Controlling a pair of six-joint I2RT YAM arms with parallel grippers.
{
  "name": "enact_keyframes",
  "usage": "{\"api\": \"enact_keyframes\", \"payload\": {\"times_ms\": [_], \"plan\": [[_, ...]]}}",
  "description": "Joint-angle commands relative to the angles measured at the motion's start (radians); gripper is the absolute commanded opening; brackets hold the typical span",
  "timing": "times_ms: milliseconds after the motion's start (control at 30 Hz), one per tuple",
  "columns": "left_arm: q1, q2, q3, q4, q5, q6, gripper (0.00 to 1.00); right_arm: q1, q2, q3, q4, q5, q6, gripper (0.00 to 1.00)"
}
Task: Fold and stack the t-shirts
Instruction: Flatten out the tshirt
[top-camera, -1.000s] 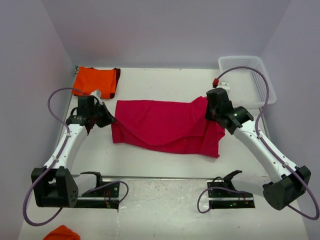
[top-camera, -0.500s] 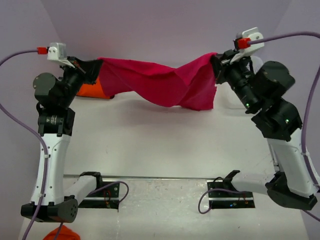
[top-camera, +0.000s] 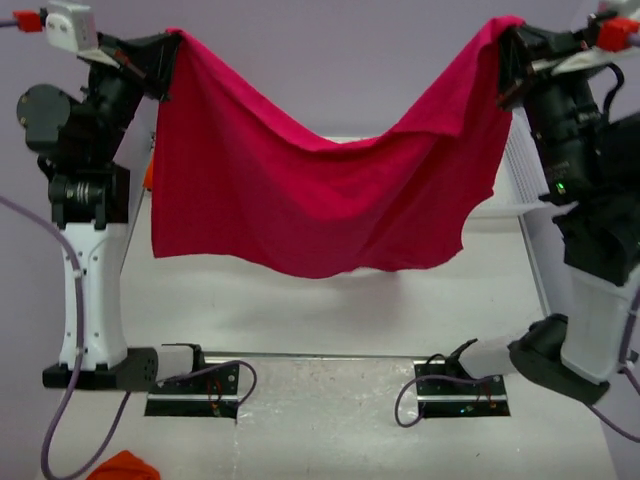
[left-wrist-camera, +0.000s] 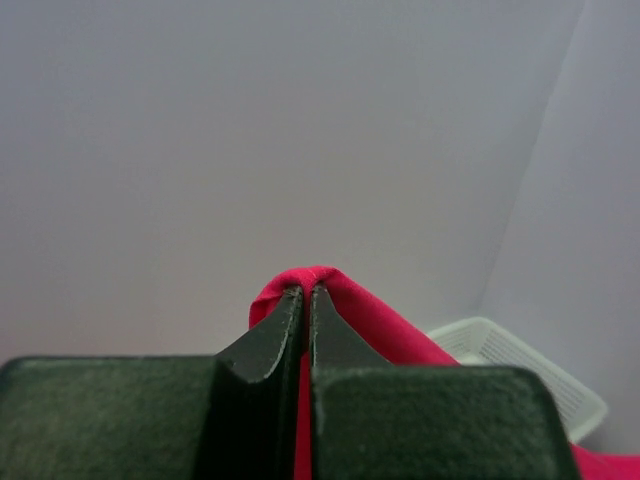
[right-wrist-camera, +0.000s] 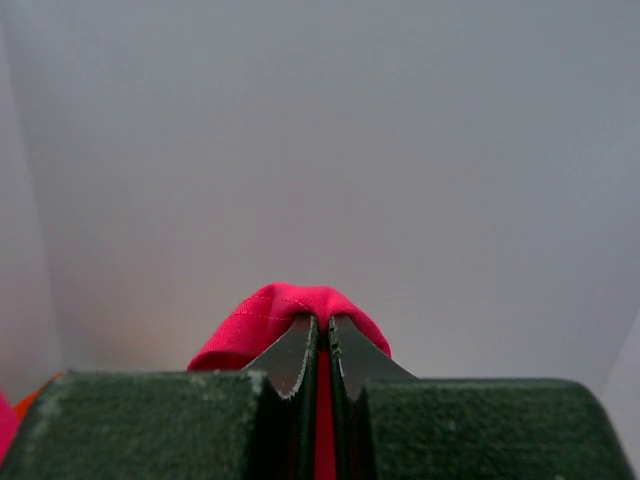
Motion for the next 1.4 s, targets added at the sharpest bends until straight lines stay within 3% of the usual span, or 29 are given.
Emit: {"api": "enact_keyframes", "payload": {"times_ms": [0, 233, 367, 667, 867, 933, 1033, 1167, 1367], "plan": [[0.008, 0.263, 0.13, -0.044, -0.089, 0.067, 0.0, -0.121, 0.222, 0.156, 0.03, -0.026, -0.027, 0.0], [0.031, 0.769, 0.713, -0.095, -0.119, 0.11, 0.0, -0.397, 0.418, 0.213, 0.168, -0.23, 0.095, 0.0], [0.077, 0.794, 0.671, 0.073, -0.08, 0.074, 0.0, -0.447, 0.518, 0.295, 0.182, -0.276, 0.073, 0.0], [0.137, 0.799, 0.66, 0.125, -0.074, 0.059, 0.0, -0.523, 0.488, 0.252, 0.202, -0.381, 0.122, 0.0], [0.141, 0.75, 0.442, 0.108, -0.052, 0.076, 0.0, -0.525, 0.503, 0.139, 0.047, -0.405, 0.171, 0.0], [0.14, 0.739, 0.292, 0.032, -0.059, 0.09, 0.0, -0.522, 0.508, 0.062, -0.049, -0.41, 0.233, 0.0], [0.129, 0.689, 0.044, 0.004, -0.075, 0.073, 0.0, -0.496, 0.434, -0.261, -0.042, -0.396, 0.361, 0.0], [0.129, 0.609, -0.283, -0.105, -0.155, -0.074, 0.0, -0.425, 0.293, -0.695, -0.011, -0.33, 0.489, 0.0], [0.097, 0.417, -0.66, -0.188, -0.125, -0.178, 0.0, -0.309, 0.123, -0.993, -0.096, -0.144, 0.705, 0.0]]}}
